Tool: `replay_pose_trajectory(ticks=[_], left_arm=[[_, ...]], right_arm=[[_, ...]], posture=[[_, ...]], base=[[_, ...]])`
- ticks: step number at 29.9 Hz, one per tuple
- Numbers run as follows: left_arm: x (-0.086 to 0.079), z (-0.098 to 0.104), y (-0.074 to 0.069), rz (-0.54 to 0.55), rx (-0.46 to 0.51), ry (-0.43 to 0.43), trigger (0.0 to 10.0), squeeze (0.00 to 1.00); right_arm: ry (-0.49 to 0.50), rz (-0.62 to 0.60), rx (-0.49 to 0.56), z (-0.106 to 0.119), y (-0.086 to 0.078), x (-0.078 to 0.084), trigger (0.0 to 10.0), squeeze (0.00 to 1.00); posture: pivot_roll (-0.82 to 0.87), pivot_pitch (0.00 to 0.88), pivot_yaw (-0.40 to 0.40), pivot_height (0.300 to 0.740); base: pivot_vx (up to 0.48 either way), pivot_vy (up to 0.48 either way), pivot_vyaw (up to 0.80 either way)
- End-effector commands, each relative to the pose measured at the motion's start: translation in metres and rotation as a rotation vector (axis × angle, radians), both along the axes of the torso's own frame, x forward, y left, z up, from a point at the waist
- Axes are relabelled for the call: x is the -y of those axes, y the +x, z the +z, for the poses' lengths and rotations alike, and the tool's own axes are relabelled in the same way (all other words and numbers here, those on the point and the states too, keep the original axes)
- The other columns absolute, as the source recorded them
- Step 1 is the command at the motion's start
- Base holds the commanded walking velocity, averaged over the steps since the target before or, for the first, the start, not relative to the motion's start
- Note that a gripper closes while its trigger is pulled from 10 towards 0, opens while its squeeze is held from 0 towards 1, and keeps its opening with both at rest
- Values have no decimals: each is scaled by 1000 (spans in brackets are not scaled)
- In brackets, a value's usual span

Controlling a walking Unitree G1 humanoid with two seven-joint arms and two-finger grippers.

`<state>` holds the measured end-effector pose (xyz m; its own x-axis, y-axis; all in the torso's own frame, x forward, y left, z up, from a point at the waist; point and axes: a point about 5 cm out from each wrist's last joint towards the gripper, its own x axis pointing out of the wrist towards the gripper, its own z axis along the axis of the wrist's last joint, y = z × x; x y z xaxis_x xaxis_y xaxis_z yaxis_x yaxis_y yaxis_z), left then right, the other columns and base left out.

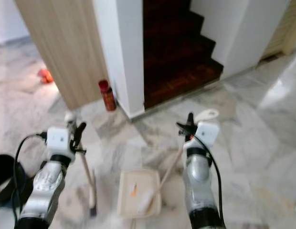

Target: Sweep floor

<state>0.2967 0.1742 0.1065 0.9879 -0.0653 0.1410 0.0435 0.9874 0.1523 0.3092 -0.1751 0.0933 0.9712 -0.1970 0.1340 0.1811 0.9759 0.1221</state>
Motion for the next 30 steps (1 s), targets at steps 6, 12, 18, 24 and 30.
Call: replay_pose_trajectory(ticks=[6, 12, 18, 24, 30], left_arm=[[-4, 12, 0, 1, 49, 2, 10000, 0], [-4, 12, -1, 2, 51, 8, 10000, 0], [-5, 12, -2, 1, 51, 10, 10000, 0], [-5, 13, -3, 0, 54, 11, 10000, 0], [-5, 12, -3, -4, 51, 11, 10000, 0]], right_arm=[[-14, 22, 61, 14, 6, -5, 10000, 0], [-11, 21, 59, 13, 6, -5, 10000, 0], [-9, 21, 53, 12, 5, -5, 10000, 0], [-1, 22, 47, 10, 4, -5, 10000, 0], [6, 26, 35, 8, 4, -5, 10000, 0]], posture=[[118, 3, 27, 740], [122, 19, 25, 740], [125, 28, 27, 740], [126, 30, 32, 740], [126, 22, 34, 740]], base=[[0, 92, 800], [0, 0, 800], [0, 0, 800], [0, 0, 650], [0, 0, 468]])
